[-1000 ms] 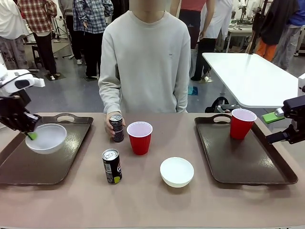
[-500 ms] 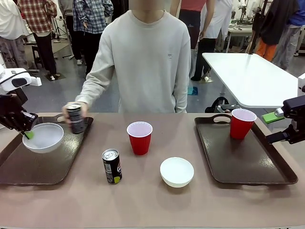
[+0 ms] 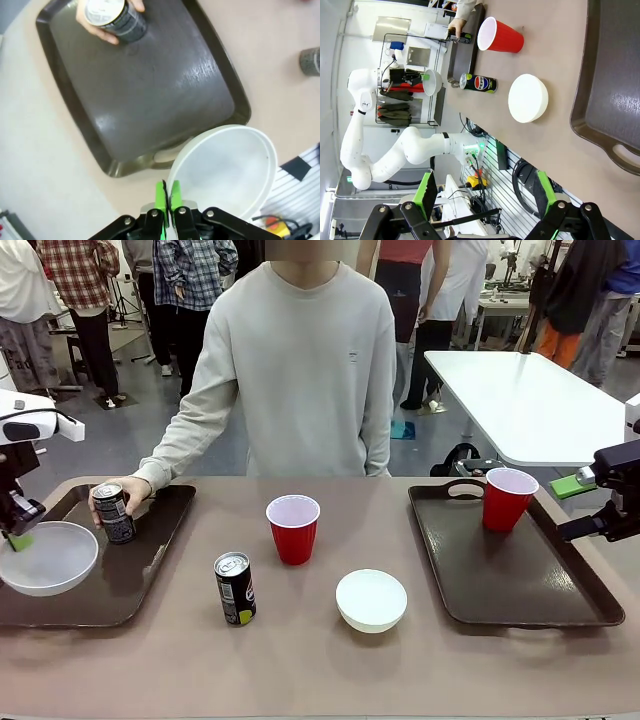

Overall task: Prepare tableware on both trays.
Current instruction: Pick up a Picnic Bowl from the table and place it on a Handle tray.

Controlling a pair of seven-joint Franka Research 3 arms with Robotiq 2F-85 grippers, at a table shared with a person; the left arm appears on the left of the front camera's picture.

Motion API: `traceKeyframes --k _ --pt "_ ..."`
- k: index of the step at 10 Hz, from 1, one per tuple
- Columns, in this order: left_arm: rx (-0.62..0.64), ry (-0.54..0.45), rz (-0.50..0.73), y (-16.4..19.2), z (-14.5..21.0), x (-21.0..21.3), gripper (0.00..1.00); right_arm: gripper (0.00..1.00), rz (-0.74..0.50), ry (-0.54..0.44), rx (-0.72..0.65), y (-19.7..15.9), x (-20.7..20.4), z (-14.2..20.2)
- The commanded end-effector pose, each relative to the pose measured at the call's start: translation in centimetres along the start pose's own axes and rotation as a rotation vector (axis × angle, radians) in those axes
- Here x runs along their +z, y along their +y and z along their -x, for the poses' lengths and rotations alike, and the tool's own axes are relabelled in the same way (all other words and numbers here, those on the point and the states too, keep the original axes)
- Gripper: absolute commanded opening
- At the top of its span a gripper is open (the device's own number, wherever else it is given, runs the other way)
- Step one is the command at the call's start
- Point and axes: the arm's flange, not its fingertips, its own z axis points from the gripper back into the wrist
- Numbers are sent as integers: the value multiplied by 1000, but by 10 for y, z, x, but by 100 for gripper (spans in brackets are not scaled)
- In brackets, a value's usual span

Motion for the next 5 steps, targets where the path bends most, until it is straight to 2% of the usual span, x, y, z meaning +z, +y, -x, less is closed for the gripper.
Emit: traceKeyframes --k 1,4,5 --pt "11 -8 -11 -15 46 -42 4 100 -24 -8 -16 2 -2 -1" --pt "33 -16 15 -15 42 -40 4 100 -24 -8 -16 2 -2 -1" --pt "54 -82 51 -10 25 -44 4 100 -24 -8 -16 2 -2 -1"
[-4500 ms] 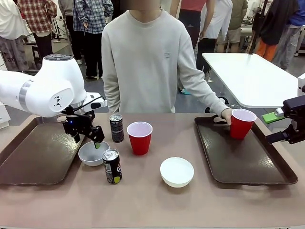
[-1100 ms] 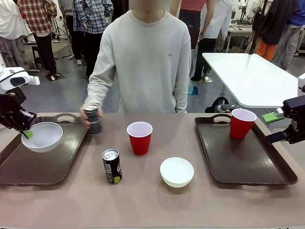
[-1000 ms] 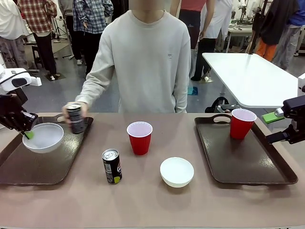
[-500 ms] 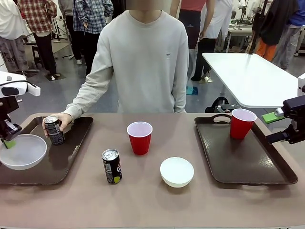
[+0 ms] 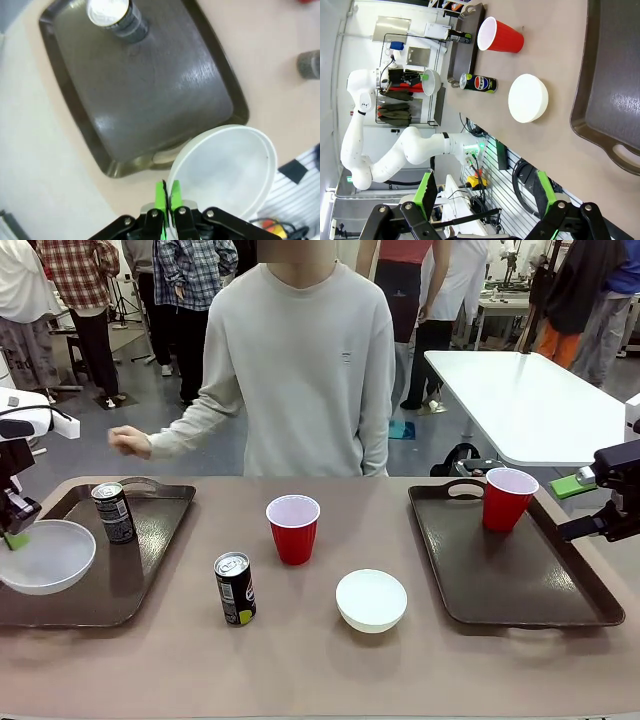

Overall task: Prepare tableware on both trays.
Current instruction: Pick up a Picnic Bowl from the table and place it on a Handle tray.

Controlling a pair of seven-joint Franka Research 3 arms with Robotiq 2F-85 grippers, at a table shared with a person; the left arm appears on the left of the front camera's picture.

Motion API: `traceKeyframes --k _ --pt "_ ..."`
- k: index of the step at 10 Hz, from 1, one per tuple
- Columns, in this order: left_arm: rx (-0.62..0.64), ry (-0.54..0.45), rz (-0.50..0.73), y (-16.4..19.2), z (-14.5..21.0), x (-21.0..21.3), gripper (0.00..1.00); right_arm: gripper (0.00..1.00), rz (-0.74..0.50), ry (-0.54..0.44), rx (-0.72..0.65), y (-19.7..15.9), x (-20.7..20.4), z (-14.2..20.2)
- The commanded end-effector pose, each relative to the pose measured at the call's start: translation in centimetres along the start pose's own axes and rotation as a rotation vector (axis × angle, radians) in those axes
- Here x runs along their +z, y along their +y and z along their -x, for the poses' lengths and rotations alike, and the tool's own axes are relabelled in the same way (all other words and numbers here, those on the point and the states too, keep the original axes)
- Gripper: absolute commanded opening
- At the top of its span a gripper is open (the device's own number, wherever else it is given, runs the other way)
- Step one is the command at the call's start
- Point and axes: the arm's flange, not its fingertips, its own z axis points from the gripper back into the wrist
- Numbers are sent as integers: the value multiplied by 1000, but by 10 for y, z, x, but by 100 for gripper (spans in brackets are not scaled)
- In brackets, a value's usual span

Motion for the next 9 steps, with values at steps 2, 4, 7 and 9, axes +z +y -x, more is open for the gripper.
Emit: traceKeyframes --k 2,4,7,9 --pt "74 -55 112 -3 0 -74 4 100 -24 -8 -16 2 -2 -1" --pt "94 -55 117 3 -11 -94 4 100 -24 -8 -16 2 -2 -1" --pt "144 -38 129 13 -31 -125 4 100 -24 -8 -16 2 -2 -1" --pt "192 -9 98 19 -36 -136 4 100 -24 -8 -16 2 -2 -1"
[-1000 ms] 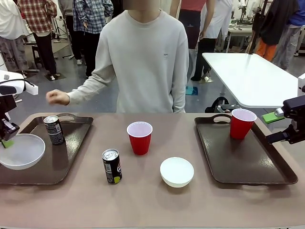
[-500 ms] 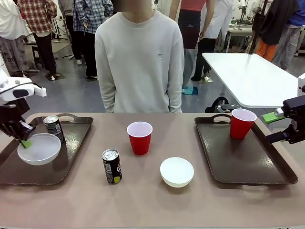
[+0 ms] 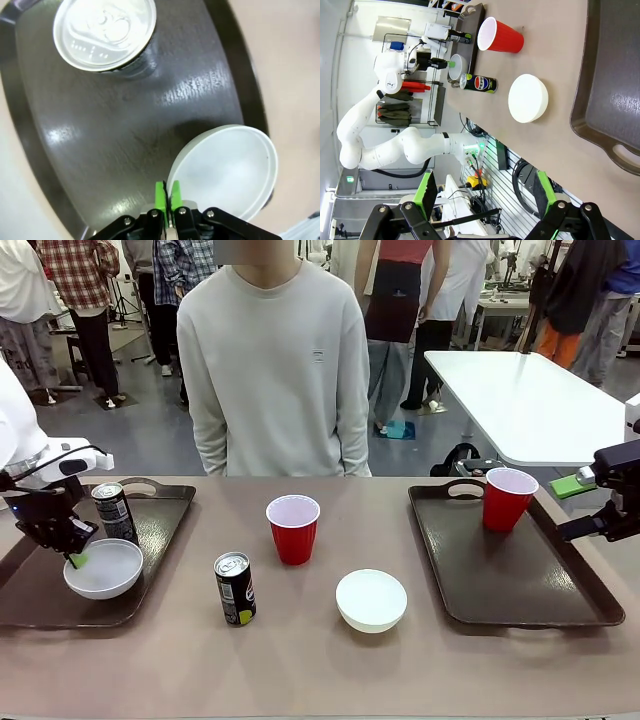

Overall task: Prepare tableware on both trays.
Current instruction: Pick up a Picnic Bowl from the table and place it on a Handle tray.

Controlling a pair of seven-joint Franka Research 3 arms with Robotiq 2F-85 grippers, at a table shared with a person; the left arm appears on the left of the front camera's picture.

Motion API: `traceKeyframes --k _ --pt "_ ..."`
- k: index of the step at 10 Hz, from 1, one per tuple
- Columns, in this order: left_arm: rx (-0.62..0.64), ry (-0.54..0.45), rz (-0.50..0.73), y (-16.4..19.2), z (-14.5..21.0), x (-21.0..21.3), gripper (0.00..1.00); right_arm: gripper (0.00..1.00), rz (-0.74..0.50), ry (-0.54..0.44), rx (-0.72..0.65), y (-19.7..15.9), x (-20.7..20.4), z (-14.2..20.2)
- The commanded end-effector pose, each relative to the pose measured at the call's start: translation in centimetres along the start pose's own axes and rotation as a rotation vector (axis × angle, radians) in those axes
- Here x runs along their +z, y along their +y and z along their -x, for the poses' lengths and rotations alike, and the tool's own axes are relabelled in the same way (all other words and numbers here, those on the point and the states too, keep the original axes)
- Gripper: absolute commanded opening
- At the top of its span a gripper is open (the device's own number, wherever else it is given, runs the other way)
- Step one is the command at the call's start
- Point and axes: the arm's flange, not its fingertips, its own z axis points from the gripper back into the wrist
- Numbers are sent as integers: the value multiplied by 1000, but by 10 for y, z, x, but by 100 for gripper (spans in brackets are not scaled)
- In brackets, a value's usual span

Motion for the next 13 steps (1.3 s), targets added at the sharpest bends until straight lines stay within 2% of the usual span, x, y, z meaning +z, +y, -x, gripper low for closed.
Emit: traceKeyframes --k 1,2,3,4,5,6,8,9,13 --pt "55 -4 -33 -2 16 -17 9 100 -24 -7 -16 2 -2 -1" --pt "54 2 -29 -1 16 -16 63 100 -24 -7 -16 2 -2 -1" --pt "50 -4 -27 0 20 -10 68 100 -24 -7 -16 2 -2 -1" --pt "47 -10 -40 2 25 -3 100 100 -24 -7 -16 2 -2 -1" --pt "46 -10 -42 3 30 5 88 100 -24 -7 -16 2 -2 -1" --pt "37 -15 -37 3 35 12 100 100 -24 -7 -16 2 -2 -1" --pt "12 -17 -14 2 47 25 100 100 -24 -7 -16 2 -2 -1" --pt "6 -15 -10 3 53 30 63 100 -24 -7 -16 2 -2 -1" --pt "12 -8 -12 1 76 43 100 100 -24 -7 -16 2 -2 -1"
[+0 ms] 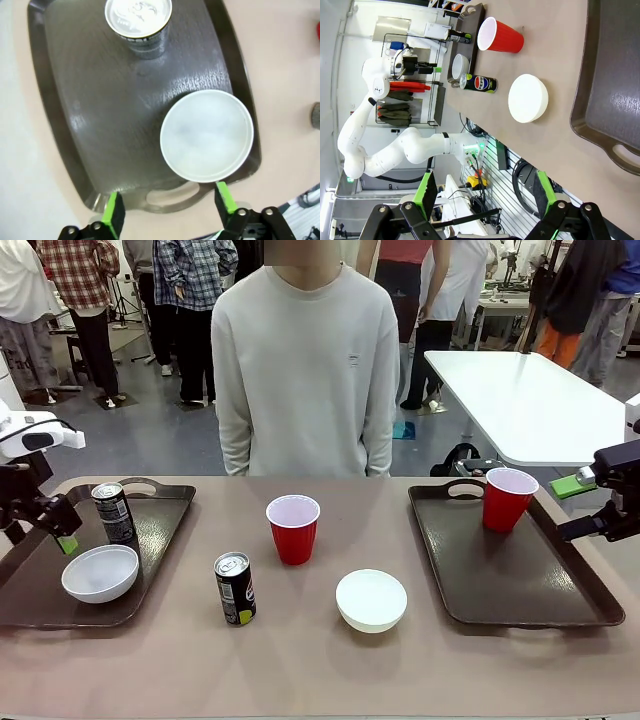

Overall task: Prepare tableware on both trays.
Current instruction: Pick up a Picnic Bowl from the table and place it on a Handle tray.

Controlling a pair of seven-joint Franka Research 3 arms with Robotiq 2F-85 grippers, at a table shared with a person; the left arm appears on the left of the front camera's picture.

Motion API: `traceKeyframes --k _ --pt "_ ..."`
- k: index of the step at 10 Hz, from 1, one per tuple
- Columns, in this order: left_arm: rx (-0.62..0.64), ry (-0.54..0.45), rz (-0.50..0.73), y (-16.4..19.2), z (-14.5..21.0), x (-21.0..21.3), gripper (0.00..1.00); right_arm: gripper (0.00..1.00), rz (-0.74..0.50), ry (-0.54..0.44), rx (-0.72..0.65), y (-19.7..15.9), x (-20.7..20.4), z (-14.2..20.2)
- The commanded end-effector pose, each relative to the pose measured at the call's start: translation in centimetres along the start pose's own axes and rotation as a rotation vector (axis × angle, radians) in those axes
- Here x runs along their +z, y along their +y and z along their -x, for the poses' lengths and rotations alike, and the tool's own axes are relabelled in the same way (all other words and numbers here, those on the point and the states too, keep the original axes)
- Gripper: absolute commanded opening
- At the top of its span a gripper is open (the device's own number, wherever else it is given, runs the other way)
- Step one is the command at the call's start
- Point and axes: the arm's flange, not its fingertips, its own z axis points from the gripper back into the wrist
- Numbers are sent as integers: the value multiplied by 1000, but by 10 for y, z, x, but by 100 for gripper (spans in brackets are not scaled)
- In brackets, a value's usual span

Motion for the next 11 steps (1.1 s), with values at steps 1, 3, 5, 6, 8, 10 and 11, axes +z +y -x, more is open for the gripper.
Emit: traceKeyframes --k 1,3,5,6,8,10,11 --pt "-22 -17 16 -3 53 -14 100 100 -24 -8 -16 2 -2 -1" --pt "-77 -56 138 2 60 -1 100 100 -24 -8 -16 2 -2 -1" --pt "-180 -132 378 21 82 12 100 100 -24 -8 -16 2 -2 -1" --pt "-210 -163 484 32 90 12 100 100 -24 -8 -16 2 -2 -1" --pt "-255 -183 724 58 88 3 100 100 -24 -8 -16 2 -2 -1" --pt "-222 -174 990 88 71 -16 100 100 0 0 0 0 0 0" --pt "-199 -191 1050 94 71 -24 100 100 68 49 37 42 4 14"
